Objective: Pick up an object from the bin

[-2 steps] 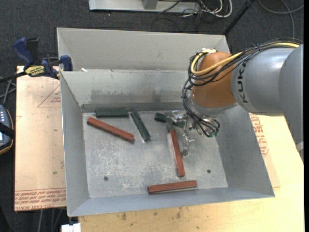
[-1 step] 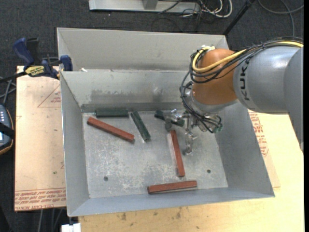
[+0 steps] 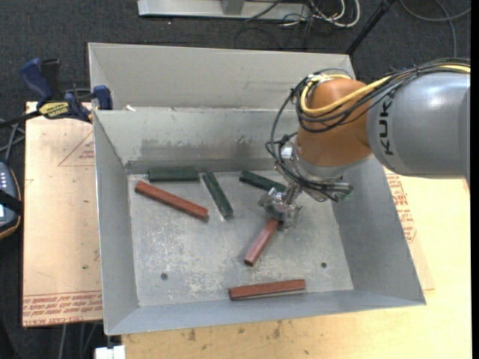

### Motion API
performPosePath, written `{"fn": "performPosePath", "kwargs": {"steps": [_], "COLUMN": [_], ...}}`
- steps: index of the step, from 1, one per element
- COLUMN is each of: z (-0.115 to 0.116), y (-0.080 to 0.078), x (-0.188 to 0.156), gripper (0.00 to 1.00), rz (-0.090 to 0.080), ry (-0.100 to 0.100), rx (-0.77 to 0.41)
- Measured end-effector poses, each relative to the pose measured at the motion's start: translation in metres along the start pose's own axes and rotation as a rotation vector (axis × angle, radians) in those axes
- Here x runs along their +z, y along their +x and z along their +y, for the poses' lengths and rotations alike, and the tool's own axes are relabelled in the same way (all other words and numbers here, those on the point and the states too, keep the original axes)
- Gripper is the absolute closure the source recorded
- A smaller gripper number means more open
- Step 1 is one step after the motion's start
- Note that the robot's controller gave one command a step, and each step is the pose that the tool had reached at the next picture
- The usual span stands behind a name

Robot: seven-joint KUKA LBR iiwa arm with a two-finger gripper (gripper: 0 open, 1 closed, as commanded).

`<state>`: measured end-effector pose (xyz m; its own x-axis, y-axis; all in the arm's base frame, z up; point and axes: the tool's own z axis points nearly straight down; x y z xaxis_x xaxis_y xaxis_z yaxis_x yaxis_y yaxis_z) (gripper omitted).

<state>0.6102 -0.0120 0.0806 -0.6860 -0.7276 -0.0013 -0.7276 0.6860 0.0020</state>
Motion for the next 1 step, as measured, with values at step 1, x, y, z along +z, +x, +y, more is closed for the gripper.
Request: {"fn": "performPosePath", "kwargs": {"steps": [1], "z": [0.0], "y": [0.0], "x": [0.0], "gripper": [1.0], "rz": [0.0], "ry": [0.0], "rx": [0.0]}}
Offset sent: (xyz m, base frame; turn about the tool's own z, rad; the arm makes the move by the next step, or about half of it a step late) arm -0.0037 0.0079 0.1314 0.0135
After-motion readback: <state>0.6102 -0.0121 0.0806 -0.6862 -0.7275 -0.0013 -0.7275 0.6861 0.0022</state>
